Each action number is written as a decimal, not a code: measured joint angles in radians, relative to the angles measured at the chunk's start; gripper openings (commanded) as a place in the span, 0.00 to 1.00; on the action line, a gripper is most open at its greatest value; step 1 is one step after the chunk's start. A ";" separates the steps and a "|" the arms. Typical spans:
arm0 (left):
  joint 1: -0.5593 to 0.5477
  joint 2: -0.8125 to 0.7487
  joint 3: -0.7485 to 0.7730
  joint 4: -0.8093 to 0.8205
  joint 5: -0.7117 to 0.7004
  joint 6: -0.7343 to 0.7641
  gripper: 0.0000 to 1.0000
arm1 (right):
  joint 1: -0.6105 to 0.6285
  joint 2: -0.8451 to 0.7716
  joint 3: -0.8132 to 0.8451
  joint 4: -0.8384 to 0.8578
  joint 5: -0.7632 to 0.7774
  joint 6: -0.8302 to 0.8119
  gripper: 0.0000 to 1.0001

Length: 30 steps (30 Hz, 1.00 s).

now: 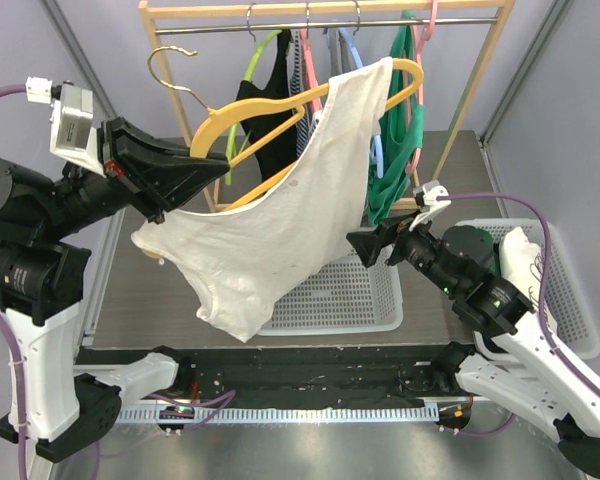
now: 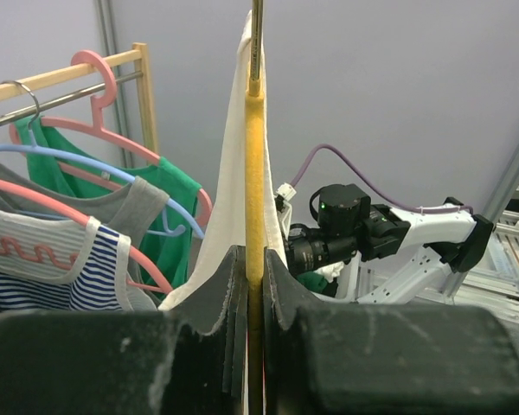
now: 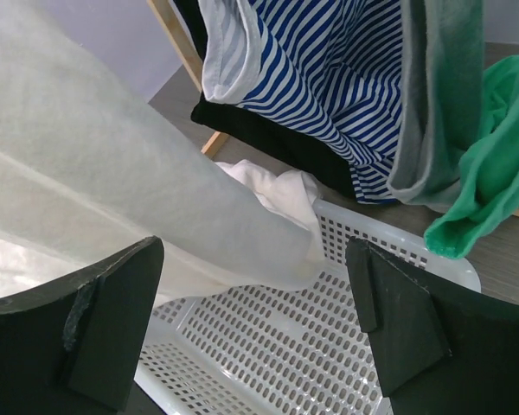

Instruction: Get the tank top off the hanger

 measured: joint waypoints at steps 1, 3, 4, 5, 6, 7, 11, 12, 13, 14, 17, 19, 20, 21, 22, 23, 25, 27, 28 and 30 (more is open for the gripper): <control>0.000 -0.005 0.000 -0.003 0.000 0.006 0.00 | 0.000 -0.010 -0.004 0.002 0.009 -0.003 0.96; 0.000 -0.009 0.000 -0.008 0.002 0.011 0.00 | 0.000 -0.018 -0.020 0.004 0.012 -0.003 0.96; 0.000 -0.010 0.000 -0.009 0.002 0.012 0.00 | 0.000 -0.019 -0.027 0.007 0.011 -0.003 0.95; 0.000 -0.012 0.000 -0.012 0.002 0.013 0.00 | 0.000 -0.016 -0.039 0.020 0.001 -0.001 0.95; 0.000 -0.014 0.000 -0.013 0.002 0.014 0.00 | 0.000 -0.010 -0.047 0.027 -0.010 0.003 0.95; 0.000 -0.015 0.000 -0.014 0.002 0.014 0.00 | 0.000 0.002 -0.054 0.038 -0.027 0.009 0.95; 0.000 -0.017 0.000 -0.022 0.002 0.021 0.00 | 0.000 0.067 -0.058 0.094 -0.114 0.040 0.93; 0.000 -0.017 0.000 -0.023 0.002 0.025 0.00 | 0.000 0.080 -0.058 0.105 -0.130 0.048 0.92; 0.000 -0.017 -0.001 -0.024 0.002 0.027 0.00 | 0.001 0.093 -0.058 0.119 -0.148 0.058 0.91; 0.000 -0.017 -0.002 -0.026 0.002 0.029 0.00 | 0.003 0.103 -0.058 0.135 -0.164 0.066 0.87; 0.000 -0.017 -0.006 -0.027 0.002 0.034 0.00 | 0.016 0.121 -0.058 0.181 -0.204 0.087 0.75; 0.000 -0.017 -0.008 -0.027 0.001 0.035 0.00 | 0.029 0.129 -0.058 0.214 -0.225 0.096 0.60; 0.000 -0.017 -0.008 -0.027 0.001 0.035 0.00 | 0.035 0.131 -0.058 0.227 -0.236 0.097 0.50; 0.000 -0.017 -0.008 -0.027 0.001 0.035 0.00 | 0.037 0.133 -0.058 0.239 -0.244 0.100 0.44; 0.000 -0.017 -0.009 -0.027 0.001 0.036 0.00 | 0.041 0.135 -0.058 0.254 -0.254 0.106 0.37; 0.000 -0.017 -0.011 -0.027 0.001 0.037 0.00 | 0.043 0.135 -0.058 0.262 -0.259 0.106 0.21; 0.000 -0.017 -0.012 -0.028 0.001 0.040 0.00 | 0.045 0.135 -0.052 0.262 -0.267 0.105 0.06; 0.000 -0.017 -0.013 -0.029 -0.003 0.048 0.00 | 0.046 0.138 -0.032 0.247 -0.266 0.101 0.01; 0.000 -0.017 -0.013 -0.030 -0.003 0.054 0.00 | 0.046 0.138 -0.018 0.232 -0.261 0.097 0.01; 0.000 -0.016 -0.013 -0.029 -0.008 0.063 0.00 | 0.046 0.140 0.039 0.173 -0.243 0.087 0.01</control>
